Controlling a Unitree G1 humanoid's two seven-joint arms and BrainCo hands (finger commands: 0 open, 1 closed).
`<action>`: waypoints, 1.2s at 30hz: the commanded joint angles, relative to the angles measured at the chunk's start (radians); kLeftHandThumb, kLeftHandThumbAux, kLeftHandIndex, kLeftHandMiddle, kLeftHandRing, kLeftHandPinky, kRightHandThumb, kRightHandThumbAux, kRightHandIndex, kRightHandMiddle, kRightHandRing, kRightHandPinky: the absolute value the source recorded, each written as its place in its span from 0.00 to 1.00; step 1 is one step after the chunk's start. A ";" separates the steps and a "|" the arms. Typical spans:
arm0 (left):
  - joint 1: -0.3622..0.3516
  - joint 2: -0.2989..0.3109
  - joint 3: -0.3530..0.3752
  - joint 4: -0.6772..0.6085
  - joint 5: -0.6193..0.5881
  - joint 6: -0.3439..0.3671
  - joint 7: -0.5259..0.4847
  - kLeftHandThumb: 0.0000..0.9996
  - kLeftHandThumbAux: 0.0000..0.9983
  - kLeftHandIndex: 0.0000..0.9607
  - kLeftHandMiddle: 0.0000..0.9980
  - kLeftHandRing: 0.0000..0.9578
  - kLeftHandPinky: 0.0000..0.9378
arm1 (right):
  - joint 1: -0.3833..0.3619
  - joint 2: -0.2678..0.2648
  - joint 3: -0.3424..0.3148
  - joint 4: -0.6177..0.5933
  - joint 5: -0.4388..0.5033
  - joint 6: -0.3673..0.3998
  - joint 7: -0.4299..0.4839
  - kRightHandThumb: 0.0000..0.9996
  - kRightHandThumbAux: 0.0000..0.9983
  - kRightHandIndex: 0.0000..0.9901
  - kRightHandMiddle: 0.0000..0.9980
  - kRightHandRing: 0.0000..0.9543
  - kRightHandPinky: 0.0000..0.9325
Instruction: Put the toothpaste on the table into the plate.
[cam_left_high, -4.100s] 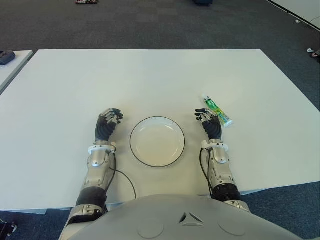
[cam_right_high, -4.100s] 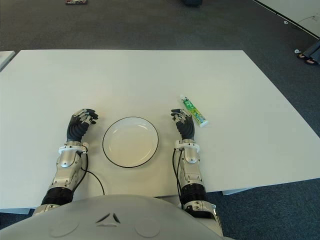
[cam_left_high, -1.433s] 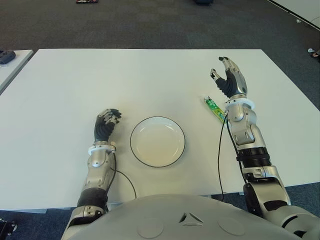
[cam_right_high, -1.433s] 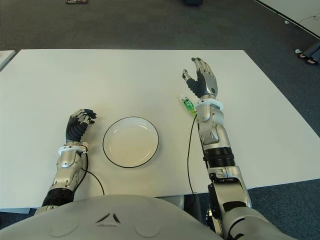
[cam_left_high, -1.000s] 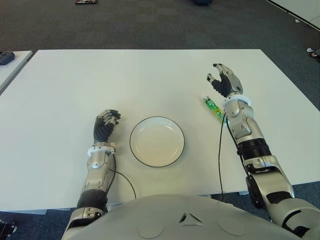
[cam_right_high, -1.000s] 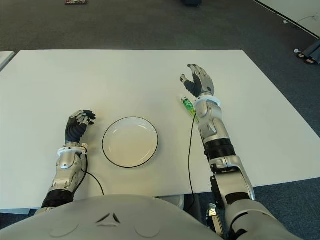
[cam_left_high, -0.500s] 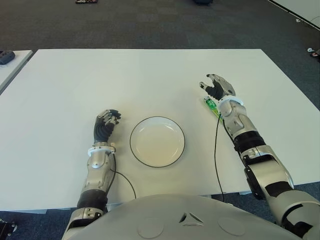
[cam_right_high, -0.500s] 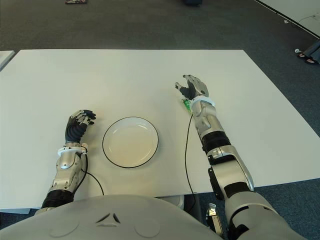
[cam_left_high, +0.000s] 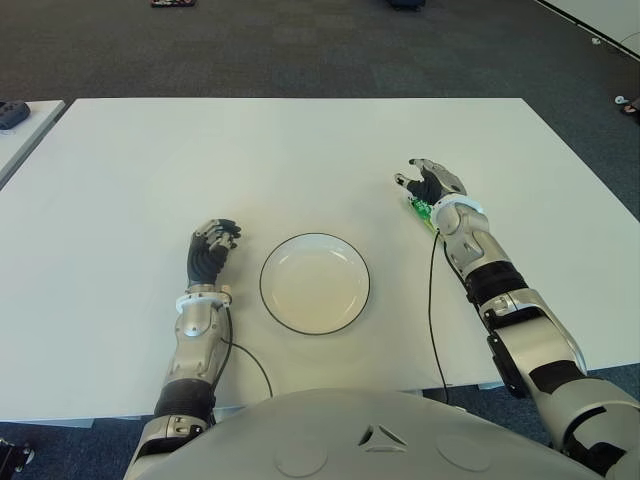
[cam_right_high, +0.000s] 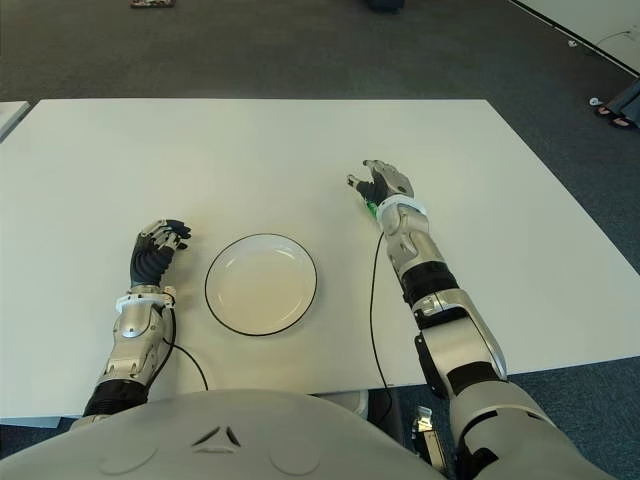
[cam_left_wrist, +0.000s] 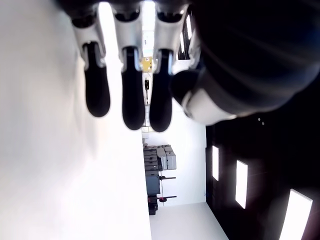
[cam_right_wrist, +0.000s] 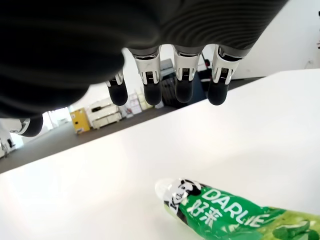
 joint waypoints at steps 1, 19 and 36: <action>0.042 -0.006 -0.002 0.046 0.005 0.045 0.002 0.70 0.72 0.44 0.46 0.49 0.50 | -0.010 0.007 0.016 0.036 0.008 0.017 0.016 0.42 0.14 0.00 0.00 0.00 0.00; 0.047 0.008 -0.003 0.052 0.016 0.023 0.000 0.70 0.72 0.45 0.48 0.50 0.51 | 0.017 0.026 0.030 0.074 0.013 0.089 0.015 0.41 0.15 0.00 0.00 0.00 0.00; 0.055 0.027 -0.006 0.033 0.031 0.065 0.002 0.70 0.72 0.45 0.49 0.51 0.52 | 0.145 -0.011 0.006 -0.038 0.015 0.152 -0.002 0.38 0.13 0.00 0.00 0.00 0.00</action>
